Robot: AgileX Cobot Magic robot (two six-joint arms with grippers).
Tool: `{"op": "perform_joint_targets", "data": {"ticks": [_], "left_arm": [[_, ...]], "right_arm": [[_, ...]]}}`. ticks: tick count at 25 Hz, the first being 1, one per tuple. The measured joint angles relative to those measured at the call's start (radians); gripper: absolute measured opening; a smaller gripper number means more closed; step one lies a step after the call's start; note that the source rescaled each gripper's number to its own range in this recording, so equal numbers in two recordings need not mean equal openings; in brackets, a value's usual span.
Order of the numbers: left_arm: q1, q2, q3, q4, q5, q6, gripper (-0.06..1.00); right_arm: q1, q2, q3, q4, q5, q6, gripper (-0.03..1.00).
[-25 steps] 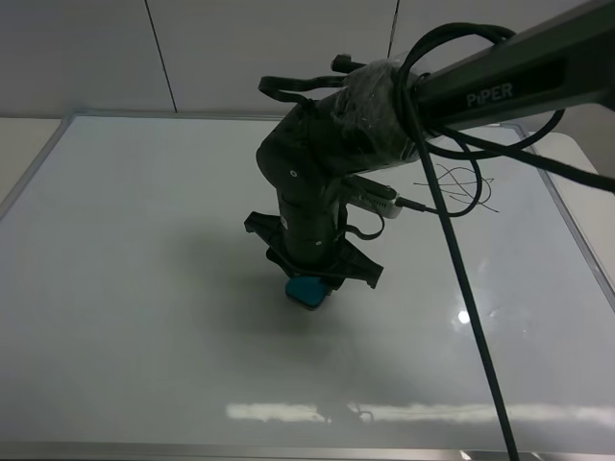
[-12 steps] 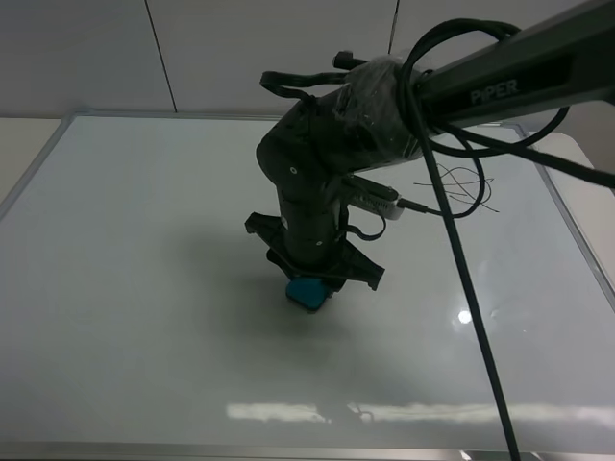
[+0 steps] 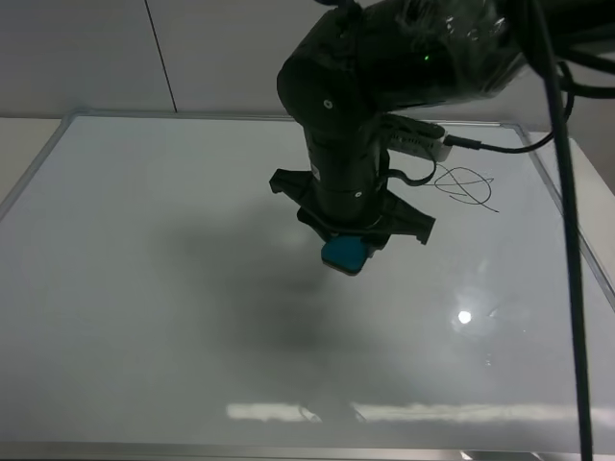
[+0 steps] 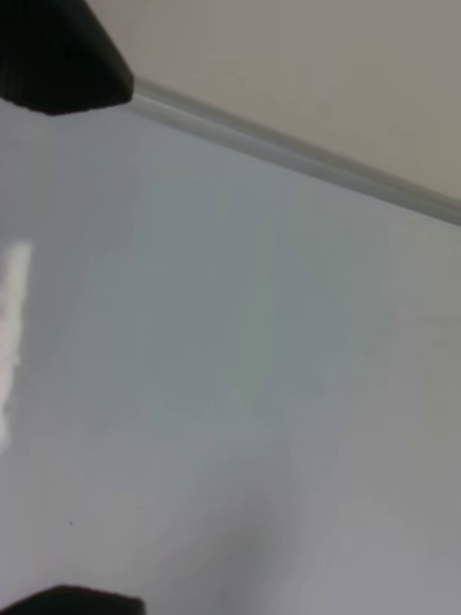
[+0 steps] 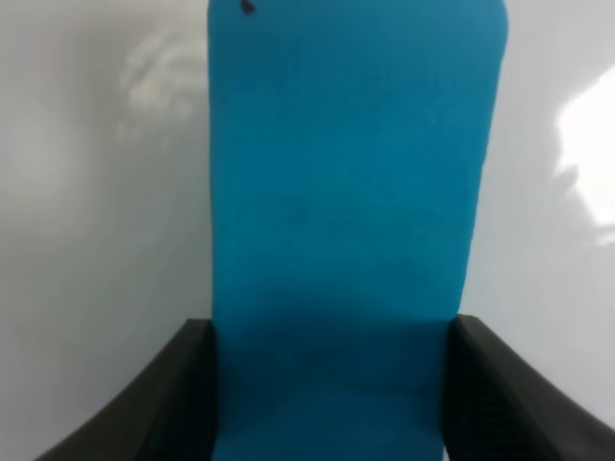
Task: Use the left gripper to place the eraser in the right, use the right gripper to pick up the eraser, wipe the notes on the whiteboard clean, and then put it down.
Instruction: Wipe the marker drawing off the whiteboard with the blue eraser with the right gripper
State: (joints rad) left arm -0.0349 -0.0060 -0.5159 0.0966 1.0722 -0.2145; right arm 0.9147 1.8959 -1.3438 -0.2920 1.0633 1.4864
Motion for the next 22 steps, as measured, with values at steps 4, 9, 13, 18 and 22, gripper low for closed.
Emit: {"op": "perform_joint_targets", "data": {"ticks": [4, 9, 13, 18, 22], "left_arm": [[0.000, 0.000, 0.000, 0.000, 0.000, 0.000, 1.00], [0.000, 0.000, 0.000, 0.000, 0.000, 0.000, 1.00], [0.000, 0.000, 0.000, 0.000, 0.000, 0.000, 1.00], [0.000, 0.000, 0.000, 0.000, 0.000, 0.000, 1.00], [0.000, 0.000, 0.000, 0.000, 0.000, 0.000, 1.00]], "right_arm": [[0.000, -0.067, 0.000, -0.114, 0.125, -0.071, 0.00], [0.000, -0.193, 0.000, -0.199, 0.139, -0.362, 0.00], [0.000, -0.261, 0.000, -0.199, 0.139, -0.472, 0.00], [-0.011, -0.353, 0.000, -0.179, 0.141, -0.496, 0.00], [-0.086, -0.402, 0.000, -0.090, 0.142, -0.547, 0.00]]}}
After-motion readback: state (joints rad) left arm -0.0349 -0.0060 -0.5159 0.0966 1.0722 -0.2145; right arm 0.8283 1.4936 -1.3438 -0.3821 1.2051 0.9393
